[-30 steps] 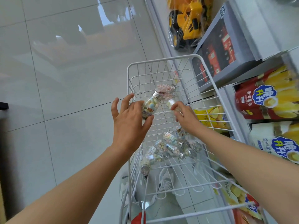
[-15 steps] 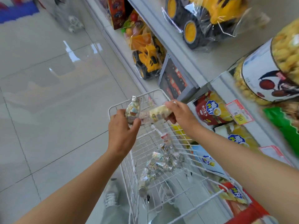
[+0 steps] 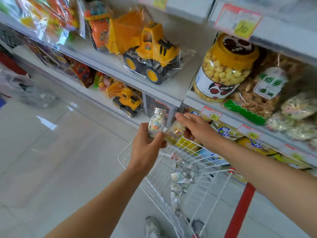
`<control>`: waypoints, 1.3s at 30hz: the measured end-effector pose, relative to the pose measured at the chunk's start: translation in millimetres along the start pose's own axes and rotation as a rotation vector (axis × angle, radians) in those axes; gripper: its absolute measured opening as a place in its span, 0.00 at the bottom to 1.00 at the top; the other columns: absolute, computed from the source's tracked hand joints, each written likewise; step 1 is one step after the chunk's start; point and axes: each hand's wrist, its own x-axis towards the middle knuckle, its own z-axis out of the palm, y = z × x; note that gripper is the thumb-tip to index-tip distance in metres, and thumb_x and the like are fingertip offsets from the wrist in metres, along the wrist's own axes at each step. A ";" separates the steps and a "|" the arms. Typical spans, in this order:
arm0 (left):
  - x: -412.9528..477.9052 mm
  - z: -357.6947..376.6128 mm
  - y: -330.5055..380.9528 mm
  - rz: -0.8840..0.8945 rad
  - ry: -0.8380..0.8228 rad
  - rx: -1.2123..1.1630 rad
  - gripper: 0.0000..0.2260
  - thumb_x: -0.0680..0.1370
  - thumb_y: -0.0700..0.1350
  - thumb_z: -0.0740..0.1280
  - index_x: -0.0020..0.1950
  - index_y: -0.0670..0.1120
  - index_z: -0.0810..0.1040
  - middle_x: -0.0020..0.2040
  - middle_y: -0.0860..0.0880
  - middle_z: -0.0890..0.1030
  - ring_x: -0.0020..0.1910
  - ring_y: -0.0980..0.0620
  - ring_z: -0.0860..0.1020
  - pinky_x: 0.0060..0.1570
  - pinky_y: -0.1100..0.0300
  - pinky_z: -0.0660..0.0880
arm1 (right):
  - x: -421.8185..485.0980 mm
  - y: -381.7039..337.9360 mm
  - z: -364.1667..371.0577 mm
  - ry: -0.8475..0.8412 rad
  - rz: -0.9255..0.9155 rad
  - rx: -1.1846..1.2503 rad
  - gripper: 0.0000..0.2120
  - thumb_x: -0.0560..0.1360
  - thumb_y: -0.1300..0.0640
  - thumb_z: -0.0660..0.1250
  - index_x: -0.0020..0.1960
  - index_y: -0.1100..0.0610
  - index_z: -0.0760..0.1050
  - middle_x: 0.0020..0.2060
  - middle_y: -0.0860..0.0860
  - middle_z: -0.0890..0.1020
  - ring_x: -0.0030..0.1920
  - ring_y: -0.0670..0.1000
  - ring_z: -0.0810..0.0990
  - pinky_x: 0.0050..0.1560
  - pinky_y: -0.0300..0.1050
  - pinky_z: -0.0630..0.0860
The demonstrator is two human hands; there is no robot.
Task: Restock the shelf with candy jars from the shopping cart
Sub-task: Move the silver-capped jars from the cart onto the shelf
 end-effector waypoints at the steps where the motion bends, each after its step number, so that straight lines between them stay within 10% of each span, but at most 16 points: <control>1: -3.7 5.4 6.2 0.016 -0.034 0.002 0.05 0.78 0.41 0.65 0.53 0.44 0.72 0.48 0.39 0.81 0.42 0.42 0.83 0.42 0.52 0.81 | -10.3 -6.3 -5.3 0.003 -0.022 -0.003 0.13 0.78 0.46 0.64 0.38 0.51 0.75 0.26 0.49 0.68 0.24 0.46 0.67 0.29 0.41 0.61; 7: -28.1 55.0 40.8 0.107 -0.159 0.021 0.06 0.79 0.41 0.65 0.55 0.48 0.72 0.50 0.44 0.81 0.43 0.47 0.83 0.44 0.51 0.81 | -63.3 -32.4 -60.5 0.066 -0.143 -0.075 0.19 0.76 0.49 0.67 0.49 0.67 0.76 0.29 0.51 0.68 0.29 0.48 0.67 0.32 0.40 0.64; 13: -59.3 110.9 93.4 0.255 -0.234 0.056 0.10 0.74 0.50 0.65 0.54 0.51 0.73 0.49 0.45 0.80 0.47 0.48 0.80 0.48 0.48 0.79 | -138.2 -63.8 -121.4 0.199 -0.320 -0.238 0.07 0.76 0.47 0.67 0.50 0.50 0.77 0.27 0.39 0.71 0.31 0.41 0.69 0.36 0.38 0.66; 17: -75.1 140.7 139.5 0.385 -0.305 0.056 0.07 0.77 0.46 0.64 0.54 0.54 0.73 0.47 0.39 0.79 0.39 0.50 0.75 0.42 0.51 0.76 | -173.6 -93.3 -153.1 0.329 -0.442 -0.291 0.09 0.76 0.50 0.68 0.54 0.52 0.73 0.37 0.55 0.79 0.37 0.58 0.75 0.42 0.55 0.74; 22: -78.2 175.2 188.1 0.442 -0.315 0.023 0.06 0.81 0.50 0.60 0.46 0.61 0.69 0.42 0.63 0.74 0.36 0.74 0.73 0.38 0.77 0.69 | -199.9 -125.4 -189.0 0.504 -0.579 -0.384 0.13 0.76 0.50 0.68 0.55 0.57 0.72 0.31 0.48 0.74 0.32 0.45 0.70 0.36 0.39 0.68; 28: -45.3 191.4 229.5 0.569 -0.322 0.125 0.07 0.81 0.51 0.61 0.46 0.51 0.68 0.28 0.62 0.68 0.27 0.63 0.66 0.33 0.68 0.65 | -202.4 -156.7 -218.1 0.730 -0.660 -0.527 0.12 0.76 0.49 0.69 0.52 0.56 0.72 0.34 0.49 0.79 0.31 0.45 0.73 0.36 0.39 0.69; 33: -15.7 198.0 254.7 0.635 -0.359 0.252 0.10 0.80 0.52 0.63 0.55 0.48 0.71 0.41 0.54 0.73 0.37 0.62 0.71 0.36 0.73 0.67 | -175.7 -180.1 -235.8 0.923 -0.687 -0.732 0.16 0.70 0.43 0.69 0.50 0.54 0.78 0.41 0.45 0.78 0.45 0.49 0.77 0.51 0.52 0.75; 39: 14.7 207.6 260.2 0.735 -0.335 0.456 0.10 0.80 0.53 0.62 0.52 0.48 0.71 0.49 0.49 0.69 0.51 0.47 0.70 0.51 0.54 0.69 | -144.3 -186.9 -246.1 1.145 -0.507 -1.064 0.13 0.70 0.41 0.71 0.47 0.49 0.79 0.47 0.44 0.78 0.58 0.52 0.69 0.43 0.45 0.49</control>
